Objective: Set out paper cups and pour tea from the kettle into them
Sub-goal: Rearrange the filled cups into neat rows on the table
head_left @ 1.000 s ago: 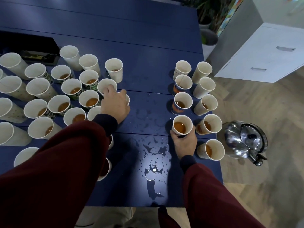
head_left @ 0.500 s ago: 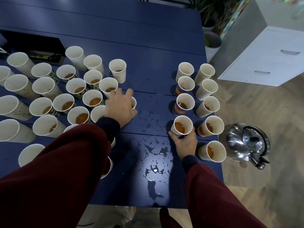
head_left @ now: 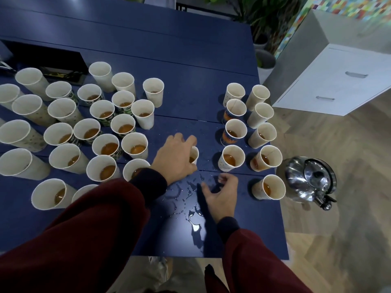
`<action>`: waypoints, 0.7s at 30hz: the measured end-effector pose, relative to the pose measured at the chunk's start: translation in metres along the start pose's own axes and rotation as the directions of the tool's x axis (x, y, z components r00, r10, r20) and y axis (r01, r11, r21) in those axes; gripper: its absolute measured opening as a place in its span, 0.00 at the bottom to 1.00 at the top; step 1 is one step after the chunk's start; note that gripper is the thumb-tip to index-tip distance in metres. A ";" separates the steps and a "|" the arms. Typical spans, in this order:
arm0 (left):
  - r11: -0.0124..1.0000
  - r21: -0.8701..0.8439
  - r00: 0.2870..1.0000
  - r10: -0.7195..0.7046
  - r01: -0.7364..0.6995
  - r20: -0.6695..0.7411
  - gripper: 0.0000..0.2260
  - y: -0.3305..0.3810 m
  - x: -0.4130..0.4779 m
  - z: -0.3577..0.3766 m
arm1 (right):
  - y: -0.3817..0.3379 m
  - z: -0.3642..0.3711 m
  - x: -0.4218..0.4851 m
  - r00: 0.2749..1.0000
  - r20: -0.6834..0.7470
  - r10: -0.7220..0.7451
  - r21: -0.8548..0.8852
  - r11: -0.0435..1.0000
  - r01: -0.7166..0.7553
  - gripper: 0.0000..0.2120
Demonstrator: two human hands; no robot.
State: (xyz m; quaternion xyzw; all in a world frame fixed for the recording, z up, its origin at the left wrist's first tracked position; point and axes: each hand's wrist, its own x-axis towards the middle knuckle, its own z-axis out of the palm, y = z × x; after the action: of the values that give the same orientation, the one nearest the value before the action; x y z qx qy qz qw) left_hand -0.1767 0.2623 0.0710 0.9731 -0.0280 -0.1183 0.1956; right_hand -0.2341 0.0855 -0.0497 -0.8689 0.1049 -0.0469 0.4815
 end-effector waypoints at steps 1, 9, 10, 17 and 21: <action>1.000 0.003 1.000 0.017 -0.017 0.007 0.23 0.003 -0.007 0.003 | -0.005 0.003 -0.007 1.000 0.025 -0.016 0.012 1.000 0.015 0.28; 0.987 -0.045 0.986 0.159 -0.156 0.049 0.22 0.017 -0.049 0.018 | -0.032 0.012 -0.038 0.979 0.179 -0.097 0.116 0.990 0.077 0.28; 0.984 -0.067 0.985 0.169 -0.166 0.045 0.23 0.017 -0.052 0.018 | -0.030 0.010 -0.040 0.981 0.157 -0.112 0.097 0.990 0.098 0.25; 0.990 0.092 0.973 -0.087 0.109 -0.215 0.31 -0.026 -0.032 0.004 | -0.006 -0.019 -0.031 0.999 0.012 -0.042 0.043 0.998 0.042 0.24; 0.917 0.244 0.939 -0.265 0.315 -0.219 0.29 -0.061 -0.023 -0.001 | 0.016 -0.036 -0.014 1.000 -0.013 -0.014 -0.014 1.000 0.014 0.24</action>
State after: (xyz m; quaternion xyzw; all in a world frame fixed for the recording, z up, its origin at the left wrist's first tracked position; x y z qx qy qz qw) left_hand -0.1984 0.3214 0.0527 0.9907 0.1187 -0.0519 0.0404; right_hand -0.2568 0.0508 -0.0443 -0.8726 0.1024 -0.0550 0.4745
